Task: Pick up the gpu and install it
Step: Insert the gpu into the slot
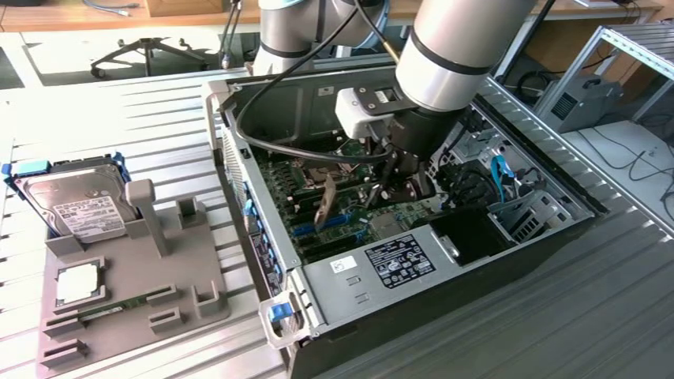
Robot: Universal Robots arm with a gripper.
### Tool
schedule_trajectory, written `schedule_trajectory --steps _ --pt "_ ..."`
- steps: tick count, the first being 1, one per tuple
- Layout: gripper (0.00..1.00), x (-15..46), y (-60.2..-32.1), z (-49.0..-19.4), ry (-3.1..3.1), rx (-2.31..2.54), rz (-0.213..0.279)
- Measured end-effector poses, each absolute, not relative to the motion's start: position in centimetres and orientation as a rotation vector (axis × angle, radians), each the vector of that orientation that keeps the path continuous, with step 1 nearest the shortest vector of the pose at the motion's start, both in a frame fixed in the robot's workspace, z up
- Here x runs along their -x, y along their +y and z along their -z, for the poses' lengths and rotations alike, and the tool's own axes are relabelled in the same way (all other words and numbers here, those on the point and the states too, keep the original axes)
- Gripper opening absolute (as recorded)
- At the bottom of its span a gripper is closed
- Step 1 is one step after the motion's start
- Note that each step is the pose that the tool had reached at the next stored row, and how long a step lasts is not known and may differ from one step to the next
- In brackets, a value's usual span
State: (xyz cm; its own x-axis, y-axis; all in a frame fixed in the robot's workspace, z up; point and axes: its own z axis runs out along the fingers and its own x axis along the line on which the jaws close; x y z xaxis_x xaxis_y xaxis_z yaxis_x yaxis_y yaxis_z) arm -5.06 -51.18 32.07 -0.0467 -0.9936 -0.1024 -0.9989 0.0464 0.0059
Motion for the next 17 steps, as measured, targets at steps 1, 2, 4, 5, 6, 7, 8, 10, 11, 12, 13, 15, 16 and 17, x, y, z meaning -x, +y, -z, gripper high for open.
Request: schedule_trajectory --steps 1,2,4,5,6,7,8,10,11,12,13,15,16,17 --pt "0.27 5.1 -51.2 -32.1 2.22 2.119 -0.115" --pt "0.27 5.1 -51.2 -32.0 2.22 2.119 -0.115" --pt "0.27 5.1 -51.3 -32.0 2.22 2.119 -0.115" --pt "0.27 5.2 -51.3 -32.0 2.221 2.119 -0.115" --pt "0.27 5.2 -51.3 -32.0 2.22 2.119 -0.115" --pt "0.27 5.3 -51.3 -32.0 2.22 2.119 -0.115" --pt "0.27 5.4 -51.2 -32.0 2.22 2.119 -0.115" --pt "0.27 5.6 -51.0 -31.9 2.22 2.119 -0.115" --pt "0.27 5.6 -50.9 -31.9 2.22 2.119 -0.115" --pt "0.27 5.7 -50.8 -31.9 2.221 2.119 -0.115" --pt "0.27 5.7 -50.8 -31.9 2.22 2.119 -0.115" --pt "0.27 5.9 -50.3 -31.7 2.22 2.119 -0.115" --pt "0.27 6.0 -50.1 -31.5 2.22 2.119 -0.115" --pt "0.27 6.0 -50.0 -31.4 2.22 2.119 -0.115"
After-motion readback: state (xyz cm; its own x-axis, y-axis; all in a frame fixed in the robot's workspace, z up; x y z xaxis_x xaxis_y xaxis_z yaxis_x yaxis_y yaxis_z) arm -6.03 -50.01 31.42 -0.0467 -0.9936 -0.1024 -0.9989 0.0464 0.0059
